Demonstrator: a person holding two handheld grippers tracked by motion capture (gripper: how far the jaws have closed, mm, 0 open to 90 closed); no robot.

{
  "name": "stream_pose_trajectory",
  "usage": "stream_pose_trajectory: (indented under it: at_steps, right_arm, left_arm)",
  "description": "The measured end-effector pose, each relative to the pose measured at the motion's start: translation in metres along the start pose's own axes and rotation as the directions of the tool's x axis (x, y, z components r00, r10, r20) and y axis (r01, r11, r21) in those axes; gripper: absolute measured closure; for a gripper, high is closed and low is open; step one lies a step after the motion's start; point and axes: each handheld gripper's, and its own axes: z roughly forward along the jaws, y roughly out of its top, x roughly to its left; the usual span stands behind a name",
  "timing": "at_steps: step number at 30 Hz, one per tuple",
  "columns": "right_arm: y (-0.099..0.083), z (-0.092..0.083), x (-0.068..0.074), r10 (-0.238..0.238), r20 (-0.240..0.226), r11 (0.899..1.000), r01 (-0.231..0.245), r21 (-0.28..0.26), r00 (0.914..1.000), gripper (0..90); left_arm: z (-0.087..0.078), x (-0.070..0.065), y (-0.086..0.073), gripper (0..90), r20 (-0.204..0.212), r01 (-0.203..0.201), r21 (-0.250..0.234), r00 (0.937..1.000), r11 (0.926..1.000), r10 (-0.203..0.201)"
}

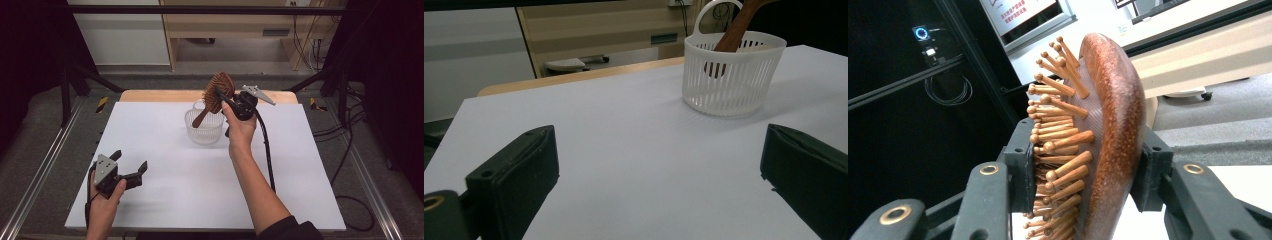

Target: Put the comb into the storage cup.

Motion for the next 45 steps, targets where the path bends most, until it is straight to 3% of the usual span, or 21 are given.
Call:
stream_pose_trajectory:
  at_steps: [11, 45]
  right_arm:
    - [-0.016, 0.002, -0.004, 0.023, 0.007, 1.0, -0.023, 0.008, 0.9997, 53.9]
    - [-0.034, 0.007, -0.01, 0.076, 0.005, 0.997, -0.076, 0.005, 0.9971, 53.5]
  left_arm:
    - [0.0, 0.0, 0.0, 2.3, 0.0, 0.001, -0.001, 1.0, 1.0, -0.001]
    - [0.0, -0.001, 0.001, 2.3, 0.006, -0.003, 0.0, 1.0, 1.0, 0.003]
